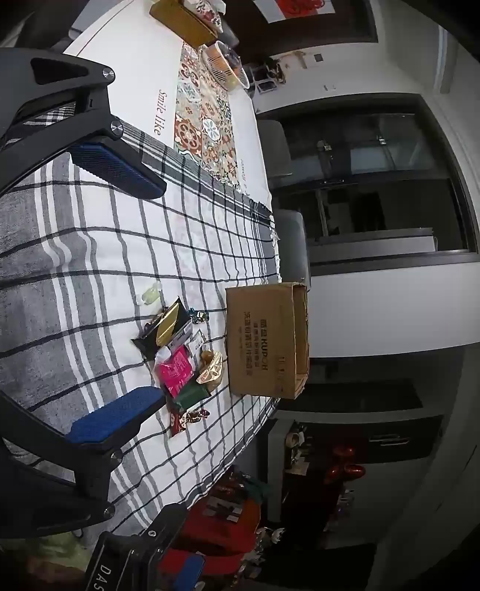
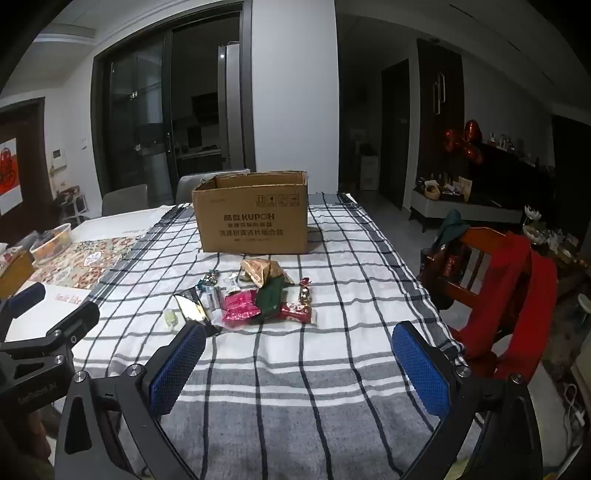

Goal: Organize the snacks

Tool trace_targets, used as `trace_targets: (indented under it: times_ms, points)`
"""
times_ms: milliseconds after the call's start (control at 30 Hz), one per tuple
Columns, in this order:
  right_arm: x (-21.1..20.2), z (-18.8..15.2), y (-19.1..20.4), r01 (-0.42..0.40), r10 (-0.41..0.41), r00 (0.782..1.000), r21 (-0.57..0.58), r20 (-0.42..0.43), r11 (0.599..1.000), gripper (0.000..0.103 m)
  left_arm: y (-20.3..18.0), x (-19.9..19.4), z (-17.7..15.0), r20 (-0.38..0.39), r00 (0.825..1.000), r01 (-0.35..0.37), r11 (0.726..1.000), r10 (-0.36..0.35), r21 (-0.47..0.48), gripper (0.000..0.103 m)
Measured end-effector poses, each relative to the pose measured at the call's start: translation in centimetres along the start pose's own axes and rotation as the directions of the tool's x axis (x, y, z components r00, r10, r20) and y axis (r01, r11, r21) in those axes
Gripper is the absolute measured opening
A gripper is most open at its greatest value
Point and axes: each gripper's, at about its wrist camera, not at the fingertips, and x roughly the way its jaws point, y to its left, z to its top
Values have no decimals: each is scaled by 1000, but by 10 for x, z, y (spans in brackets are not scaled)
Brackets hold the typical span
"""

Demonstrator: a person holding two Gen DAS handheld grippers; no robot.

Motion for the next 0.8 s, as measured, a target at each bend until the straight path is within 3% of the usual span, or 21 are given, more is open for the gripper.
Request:
trace_targets:
  times_ms: [800]
  points:
    - [1, 0, -1, -4, 4, 1000, 0, -1, 1000, 102, -1, -3, 1, 2, 1000, 4, 1000, -4, 3, 103]
